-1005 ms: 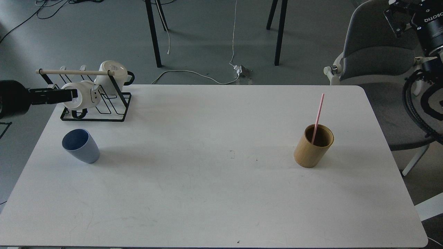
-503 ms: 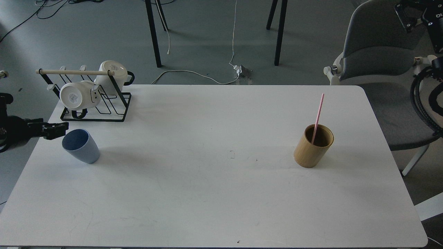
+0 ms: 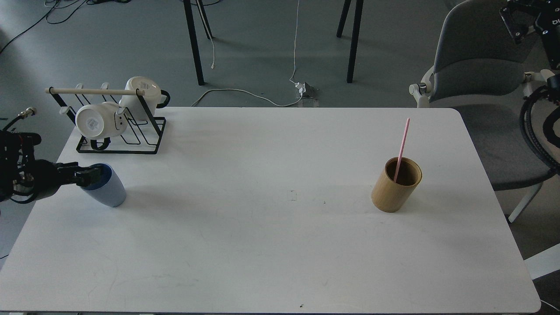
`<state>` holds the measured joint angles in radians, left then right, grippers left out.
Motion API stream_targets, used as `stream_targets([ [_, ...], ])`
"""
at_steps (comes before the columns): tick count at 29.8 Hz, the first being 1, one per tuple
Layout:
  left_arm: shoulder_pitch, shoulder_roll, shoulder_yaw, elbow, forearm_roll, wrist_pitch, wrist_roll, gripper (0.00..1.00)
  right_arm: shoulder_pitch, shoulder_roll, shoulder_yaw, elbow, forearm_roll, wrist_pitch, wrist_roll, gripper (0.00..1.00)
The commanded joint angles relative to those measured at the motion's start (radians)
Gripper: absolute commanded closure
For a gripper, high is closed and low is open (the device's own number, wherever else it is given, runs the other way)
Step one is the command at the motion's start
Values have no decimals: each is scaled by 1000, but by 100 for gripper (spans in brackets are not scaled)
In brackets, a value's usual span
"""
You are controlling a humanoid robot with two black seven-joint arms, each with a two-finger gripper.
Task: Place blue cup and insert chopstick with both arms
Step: 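Close the left gripper around the blue cup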
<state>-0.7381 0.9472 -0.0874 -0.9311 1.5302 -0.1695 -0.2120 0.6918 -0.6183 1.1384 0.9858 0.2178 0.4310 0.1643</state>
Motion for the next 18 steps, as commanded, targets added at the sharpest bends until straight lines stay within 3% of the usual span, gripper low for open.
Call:
stream_targets([
  [1, 16, -27, 0, 29, 1, -1, -1, 34, 0, 0, 3, -1, 0, 0, 0, 0],
  [5, 16, -31, -2, 35, -1, 2, -3, 36, 0, 0, 7, 1, 0, 0, 0, 0],
  [8, 16, -33, -6, 37, -4, 1, -4, 55, 0, 0, 7, 1, 0, -2, 0, 0],
  [10, 16, -36, -11, 40, -18, -8, -7, 74, 0, 0, 7, 1, 0, -2, 0, 0],
  [14, 14, -54, 1, 87, -42, -13, -46, 90, 0, 0, 9, 1, 0, -3, 0, 0],
  [18, 16, -77, 5, 141, -32, -15, -75, 94, 0, -8, 9, -1, 0, -3, 0, 0],
])
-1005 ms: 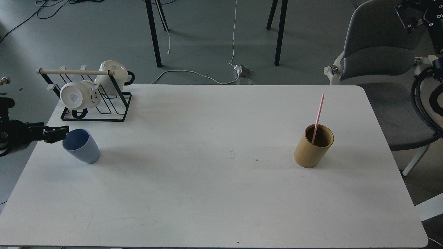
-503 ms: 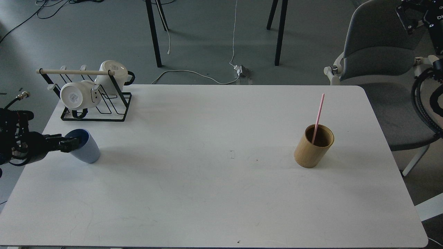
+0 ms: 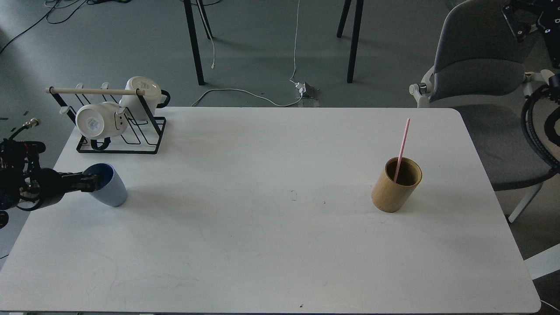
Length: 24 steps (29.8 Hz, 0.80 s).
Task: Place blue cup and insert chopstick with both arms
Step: 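Close the left gripper around the blue cup, then lift the blue cup with the left gripper toward the tan cup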
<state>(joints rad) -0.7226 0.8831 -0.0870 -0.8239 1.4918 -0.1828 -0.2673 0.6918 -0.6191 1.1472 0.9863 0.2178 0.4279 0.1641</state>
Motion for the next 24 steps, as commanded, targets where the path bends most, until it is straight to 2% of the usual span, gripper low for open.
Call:
stream_targets([
  [1, 0, -13, 6, 35, 8, -1, -33, 95, 0, -11, 0, -3, 0, 2, 0, 0],
  [5, -9, -13, 9, 31, 11, -1, -111, 99, 3, -13, -1, -3, 0, 6, 0, 0],
  [10, -102, -1, 9, -30, 13, -56, -121, 100, 14, -17, -1, 0, 0, 6, -1, 0],
  [15, -274, 77, 9, -246, 21, -216, -101, 100, 14, -45, -1, 0, 0, 2, -1, 0],
  [17, -355, 74, 7, -313, 65, -291, -87, 100, 15, -57, -1, 0, 0, 0, -1, 0],
  [20, -440, 45, 6, -382, 142, -306, -72, 100, 23, -73, -3, -3, -2, -1, -1, 0],
  [24, -521, -134, 7, -406, 226, -306, -21, 100, 34, -77, -4, -3, -8, -5, -1, 0],
])
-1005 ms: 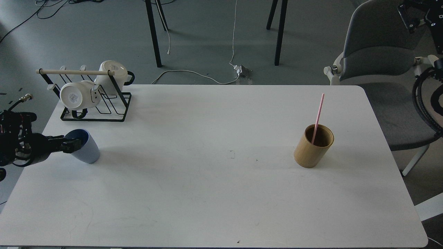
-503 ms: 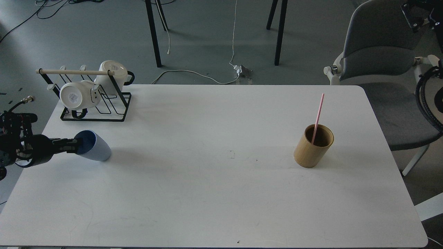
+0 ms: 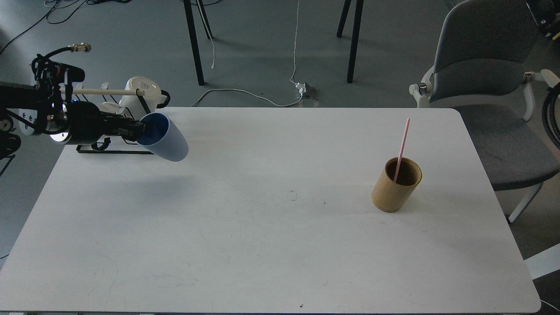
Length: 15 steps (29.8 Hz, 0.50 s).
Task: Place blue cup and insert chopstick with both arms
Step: 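Lift the blue cup with the left gripper toward the tan cup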
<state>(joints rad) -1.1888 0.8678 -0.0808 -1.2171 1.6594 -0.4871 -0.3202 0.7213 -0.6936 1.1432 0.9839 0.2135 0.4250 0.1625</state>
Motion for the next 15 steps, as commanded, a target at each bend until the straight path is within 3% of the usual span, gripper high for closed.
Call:
stream_targets([
  [1, -83, -169, 1, -7, 81, -2, 36, 100, 4, -4, 0, -1, -3, -2, 0, 0],
  [7, -109, -465, 25, 19, 126, -2, 50, 100, 4, -32, 0, 2, -5, -3, 0, 0],
  [15, -38, -662, 116, 126, 165, -2, 84, 99, 1, -69, 1, 1, -5, -3, 0, 0],
])
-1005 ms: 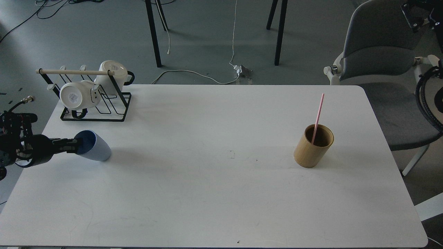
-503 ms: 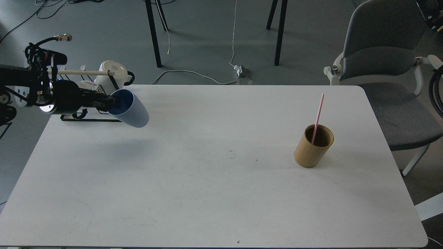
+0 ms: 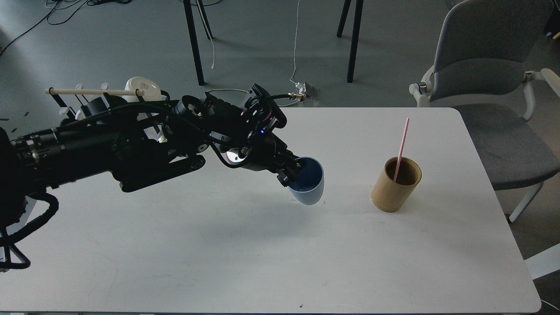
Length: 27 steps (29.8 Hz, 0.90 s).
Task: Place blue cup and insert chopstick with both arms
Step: 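Lift the blue cup with the left gripper toward the tan cup, then lower the blue cup beside the tan cup and open the left gripper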
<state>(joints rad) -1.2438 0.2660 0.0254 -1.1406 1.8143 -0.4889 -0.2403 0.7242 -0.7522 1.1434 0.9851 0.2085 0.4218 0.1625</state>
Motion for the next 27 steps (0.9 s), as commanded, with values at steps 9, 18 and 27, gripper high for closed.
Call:
stream_targets([
  [9, 66, -178, 8, 237, 23, 0, -1, 97, -25, -10, -4, -3, 0, 5, 0, 0],
  [18, 101, -177, 10, 271, 27, 0, -1, 94, -32, -13, -1, -2, 0, 0, 0, 0],
  [27, 118, -162, 11, 280, 28, 0, 2, 91, -45, -13, -2, -2, 0, 0, 0, 0],
])
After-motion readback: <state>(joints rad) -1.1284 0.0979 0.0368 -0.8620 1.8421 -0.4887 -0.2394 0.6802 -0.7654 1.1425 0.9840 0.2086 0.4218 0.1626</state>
